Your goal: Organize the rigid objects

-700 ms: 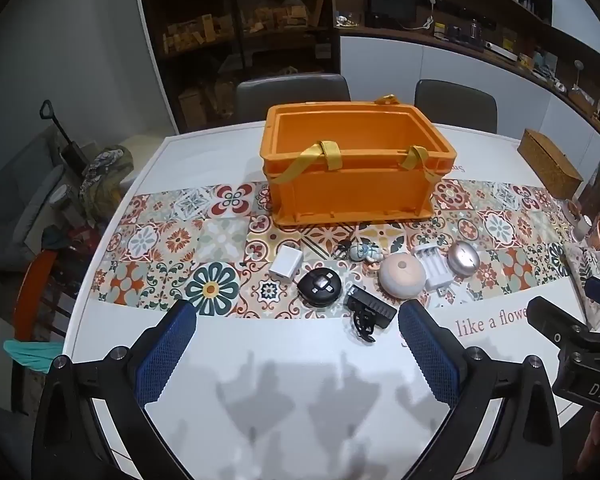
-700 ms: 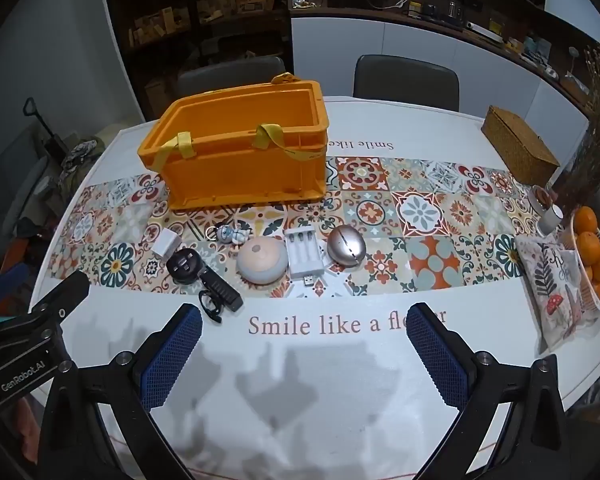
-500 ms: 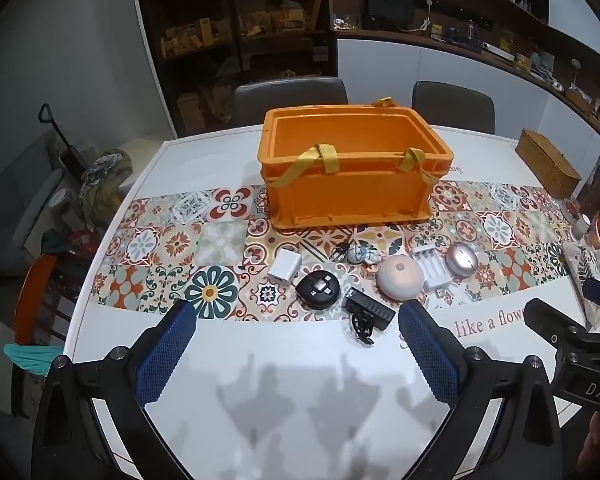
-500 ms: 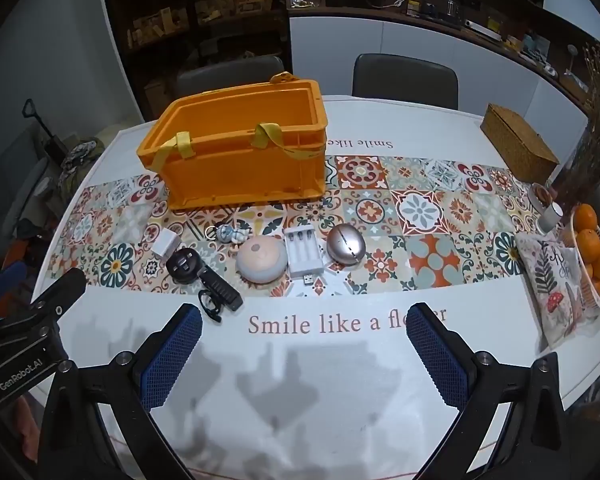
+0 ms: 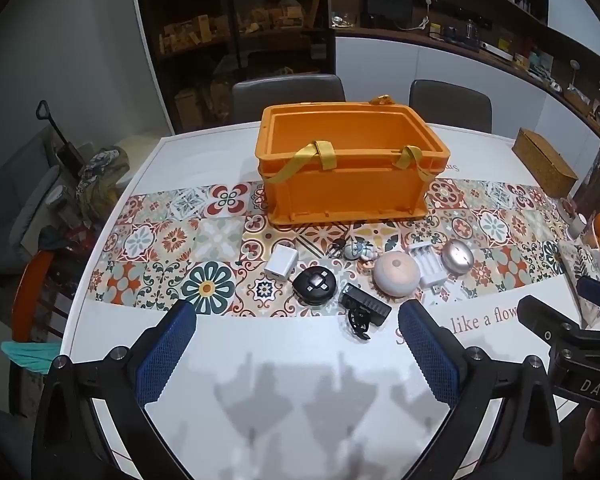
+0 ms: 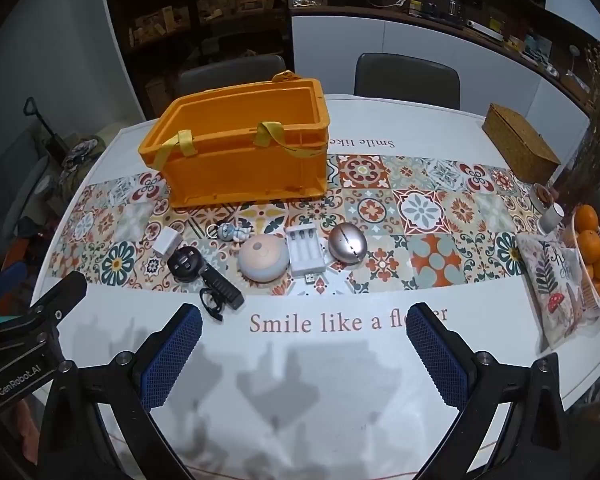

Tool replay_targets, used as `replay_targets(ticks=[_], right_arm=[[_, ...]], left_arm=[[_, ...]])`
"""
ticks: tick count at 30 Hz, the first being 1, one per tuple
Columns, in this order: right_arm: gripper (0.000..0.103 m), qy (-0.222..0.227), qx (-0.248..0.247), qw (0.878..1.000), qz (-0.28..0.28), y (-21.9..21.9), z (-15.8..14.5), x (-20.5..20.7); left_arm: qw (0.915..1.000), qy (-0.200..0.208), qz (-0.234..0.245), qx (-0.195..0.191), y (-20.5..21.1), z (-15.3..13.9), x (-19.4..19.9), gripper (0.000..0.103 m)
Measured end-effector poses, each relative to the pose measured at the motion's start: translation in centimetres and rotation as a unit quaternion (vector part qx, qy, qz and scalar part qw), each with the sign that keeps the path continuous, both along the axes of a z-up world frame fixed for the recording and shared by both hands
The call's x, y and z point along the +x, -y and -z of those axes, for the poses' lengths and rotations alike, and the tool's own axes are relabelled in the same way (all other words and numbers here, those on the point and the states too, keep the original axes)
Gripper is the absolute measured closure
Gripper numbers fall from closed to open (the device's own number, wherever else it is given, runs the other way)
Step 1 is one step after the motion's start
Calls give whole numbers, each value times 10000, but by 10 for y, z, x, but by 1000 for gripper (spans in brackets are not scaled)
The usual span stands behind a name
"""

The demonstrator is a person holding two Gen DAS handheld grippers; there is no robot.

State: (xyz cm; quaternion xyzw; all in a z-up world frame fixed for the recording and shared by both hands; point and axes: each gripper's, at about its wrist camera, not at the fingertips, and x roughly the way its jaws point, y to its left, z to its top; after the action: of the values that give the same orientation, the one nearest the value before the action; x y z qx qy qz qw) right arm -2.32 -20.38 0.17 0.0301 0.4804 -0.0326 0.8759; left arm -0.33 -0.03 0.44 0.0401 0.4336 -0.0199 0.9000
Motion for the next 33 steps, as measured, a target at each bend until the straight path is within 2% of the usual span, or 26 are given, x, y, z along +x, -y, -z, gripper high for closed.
replay_targets(ticks=[33], right_arm=[[0,-30,23,10000,-1,1,1,-1]], left_arm=[[9999,-93,37,-39,1,4,1,0]])
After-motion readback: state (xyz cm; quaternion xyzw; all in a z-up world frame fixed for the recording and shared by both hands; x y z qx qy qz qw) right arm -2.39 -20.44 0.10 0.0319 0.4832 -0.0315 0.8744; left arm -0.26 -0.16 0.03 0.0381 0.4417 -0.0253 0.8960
